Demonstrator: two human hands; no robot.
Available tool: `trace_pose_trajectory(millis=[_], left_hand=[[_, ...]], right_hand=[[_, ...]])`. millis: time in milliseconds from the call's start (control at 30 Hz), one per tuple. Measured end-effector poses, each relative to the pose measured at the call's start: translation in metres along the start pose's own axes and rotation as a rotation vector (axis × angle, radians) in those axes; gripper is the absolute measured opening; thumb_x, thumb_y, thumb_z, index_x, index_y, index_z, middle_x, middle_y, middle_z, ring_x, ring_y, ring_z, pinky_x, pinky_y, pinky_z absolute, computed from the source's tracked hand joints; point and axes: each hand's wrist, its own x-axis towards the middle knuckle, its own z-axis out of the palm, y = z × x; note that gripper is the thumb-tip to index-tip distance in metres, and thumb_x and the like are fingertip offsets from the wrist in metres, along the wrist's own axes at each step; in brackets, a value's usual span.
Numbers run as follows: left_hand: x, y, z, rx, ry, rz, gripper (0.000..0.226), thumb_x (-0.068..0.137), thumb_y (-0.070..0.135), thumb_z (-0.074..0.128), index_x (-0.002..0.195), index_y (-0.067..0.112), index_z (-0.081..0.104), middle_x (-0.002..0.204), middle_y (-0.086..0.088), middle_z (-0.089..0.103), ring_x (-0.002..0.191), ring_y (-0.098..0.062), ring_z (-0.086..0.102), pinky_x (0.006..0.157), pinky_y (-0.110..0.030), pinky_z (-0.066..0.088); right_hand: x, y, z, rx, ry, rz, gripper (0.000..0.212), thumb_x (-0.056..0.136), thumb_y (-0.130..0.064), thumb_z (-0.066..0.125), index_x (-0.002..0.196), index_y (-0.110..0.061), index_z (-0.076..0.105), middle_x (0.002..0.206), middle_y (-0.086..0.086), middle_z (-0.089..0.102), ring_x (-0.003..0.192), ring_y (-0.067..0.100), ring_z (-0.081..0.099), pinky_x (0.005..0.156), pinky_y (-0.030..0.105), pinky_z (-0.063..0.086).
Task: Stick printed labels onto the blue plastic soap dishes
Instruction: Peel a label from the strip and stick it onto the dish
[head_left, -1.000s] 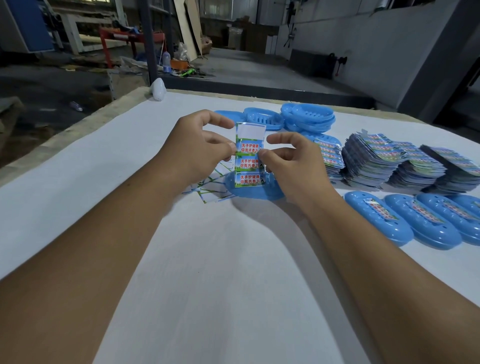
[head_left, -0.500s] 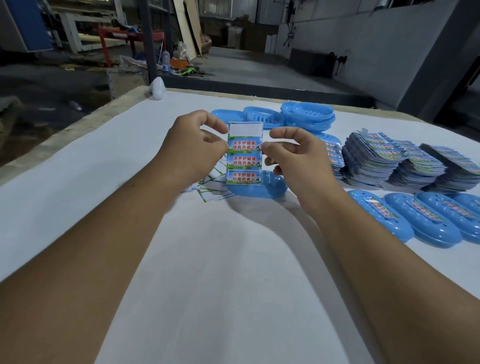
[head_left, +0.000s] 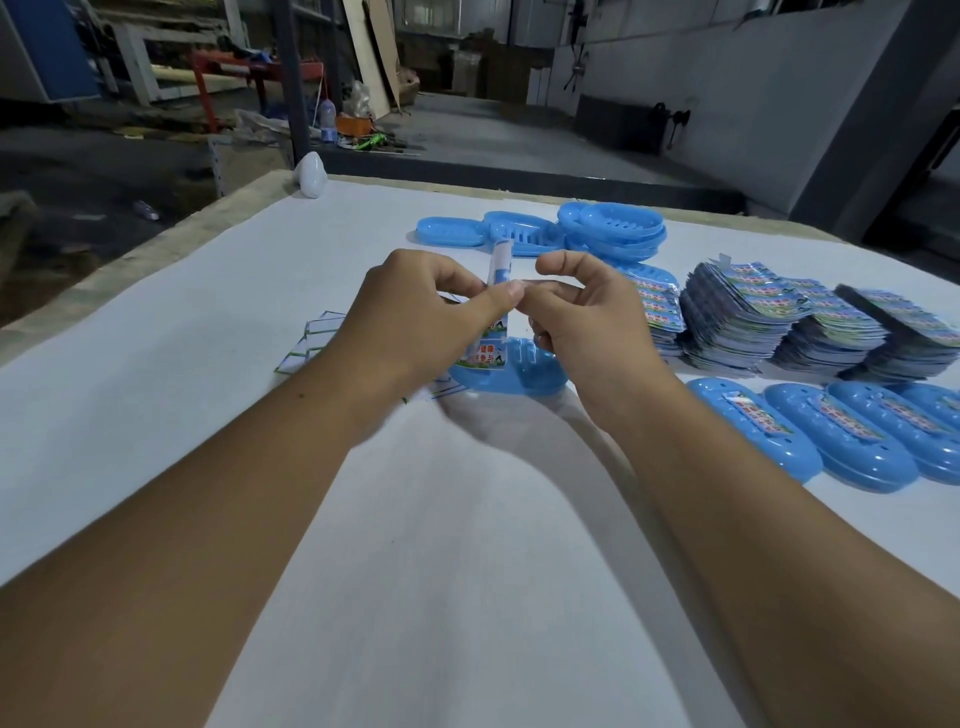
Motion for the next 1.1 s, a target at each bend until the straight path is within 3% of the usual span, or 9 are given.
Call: trace_pose_trajectory(millis=[100,233,300,567,700,767,867,933,1100], left_hand=[[0.000,0.001,0.001,0.035,0.018,0.006,0.032,0.086,0.056,0.070,0.082,0.025,0.079,0.074,0.012,0.072,0.064,0.000,0.062,0.058,-0.016,0.041],[0.001,0.004,0.000,0.095,0.065,0.028,0.024,0.090,0.043,0.068,0.077,0.024,0.077,0.065,0.014,0.067,0.057,0.007,0.060,0.047,-0.007,0.035],[0.001,0.005,-0.001,0.117,0.113,0.035,0.018,0.089,0.036,0.069,0.079,0.024,0.076,0.067,0.015,0.067,0.057,0.001,0.060,0.050,-0.009,0.036],[0.003,0.004,-0.003,0.084,0.114,0.021,0.017,0.090,0.031,0.067,0.077,0.021,0.072,0.064,0.014,0.063,0.051,0.007,0.057,0.047,-0.008,0.039],[0.007,0.004,-0.009,0.059,0.150,-0.017,0.016,0.089,0.030,0.065,0.077,0.021,0.071,0.064,0.010,0.064,0.056,-0.007,0.059,0.061,-0.025,0.051],[0.008,0.004,-0.012,0.064,0.170,-0.041,0.018,0.087,0.030,0.064,0.074,0.020,0.070,0.061,0.009,0.064,0.058,-0.009,0.059,0.063,-0.026,0.051],[0.010,0.005,-0.016,0.089,0.203,-0.072,0.021,0.084,0.031,0.061,0.070,0.017,0.069,0.061,0.005,0.064,0.062,-0.012,0.057,0.063,-0.027,0.049],[0.011,0.005,-0.019,0.093,0.231,-0.090,0.023,0.082,0.032,0.060,0.069,0.016,0.067,0.059,0.004,0.061,0.061,-0.013,0.055,0.062,-0.028,0.048],[0.013,0.007,-0.024,0.081,0.220,-0.117,0.031,0.079,0.035,0.058,0.066,0.007,0.065,0.052,0.000,0.051,0.054,-0.013,0.047,0.057,-0.029,0.043]], right_hand=[[-0.002,0.000,0.003,-0.035,0.015,-0.004,0.026,0.088,-0.011,0.078,0.093,-0.022,0.056,0.063,-0.009,0.068,0.049,0.005,0.045,0.052,0.023,0.039],[-0.002,-0.001,0.005,-0.048,0.046,0.000,0.029,0.086,-0.012,0.079,0.090,-0.022,0.053,0.066,-0.006,0.072,0.048,0.007,0.043,0.047,0.022,0.037],[-0.002,-0.001,0.006,-0.061,0.074,0.001,0.028,0.087,-0.011,0.078,0.088,-0.022,0.052,0.065,-0.007,0.070,0.048,0.006,0.044,0.047,0.018,0.039],[0.004,0.004,0.001,-0.112,0.188,0.036,0.030,0.085,-0.013,0.076,0.089,-0.024,0.049,0.066,-0.009,0.071,0.040,-0.001,0.048,0.043,0.015,0.040],[0.011,0.010,-0.005,-0.168,0.257,0.042,0.029,0.080,-0.018,0.075,0.089,-0.029,0.050,0.067,-0.011,0.072,0.046,0.000,0.051,0.045,0.023,0.052],[0.011,0.013,-0.006,-0.104,0.269,0.093,0.028,0.076,-0.019,0.073,0.085,-0.035,0.052,0.068,-0.011,0.071,0.060,0.006,0.060,0.060,0.046,0.064],[0.011,0.017,-0.008,0.030,0.271,0.130,0.029,0.068,-0.020,0.072,0.072,-0.043,0.054,0.063,-0.014,0.064,0.057,0.009,0.061,0.060,0.057,0.061],[0.011,0.017,-0.008,-0.093,0.266,0.104,0.029,0.065,-0.027,0.072,0.071,-0.048,0.053,0.066,-0.013,0.068,0.058,0.011,0.061,0.061,0.065,0.060],[0.012,0.016,-0.005,-0.215,0.272,0.089,0.026,0.066,-0.032,0.070,0.083,-0.038,0.052,0.072,-0.011,0.074,0.075,0.022,0.072,0.070,0.061,0.062]])
